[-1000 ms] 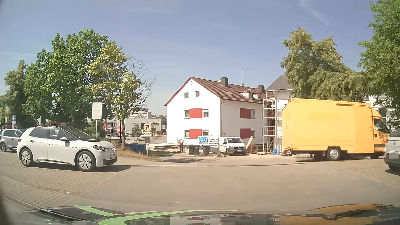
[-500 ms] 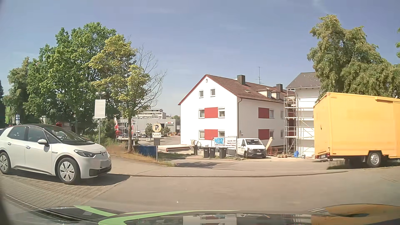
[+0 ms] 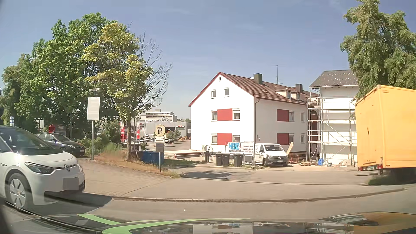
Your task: Follow the waypoints while adhering to traffic rules and regulations
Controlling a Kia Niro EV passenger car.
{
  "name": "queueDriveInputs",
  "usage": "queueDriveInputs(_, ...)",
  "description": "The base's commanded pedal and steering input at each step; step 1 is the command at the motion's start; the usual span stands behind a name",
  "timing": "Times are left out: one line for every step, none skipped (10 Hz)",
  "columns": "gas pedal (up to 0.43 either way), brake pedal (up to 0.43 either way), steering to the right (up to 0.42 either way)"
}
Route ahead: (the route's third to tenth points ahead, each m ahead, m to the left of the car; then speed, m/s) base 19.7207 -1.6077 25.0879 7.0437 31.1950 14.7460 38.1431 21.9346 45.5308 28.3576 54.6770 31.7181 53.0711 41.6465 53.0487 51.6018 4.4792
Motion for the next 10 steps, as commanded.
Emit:
queueDriveInputs(0.0,0.11,0.042)
queueDriveInputs(0.0,0.116,0.045)
queueDriveInputs(0.0,0.128,0.044)
queueDriveInputs(0.0,0.128,0.039)
queueDriveInputs(0.0,0.14,0.033)
queueDriveInputs(0.0,0.159,0.029)
queueDriveInputs(0.0,0.195,0.026)
queueDriveInputs(0.0,0.195,0.02)
queueDriveInputs(0.0,0.213,0.014)
queueDriveInputs(0.0,0.232,0.01)
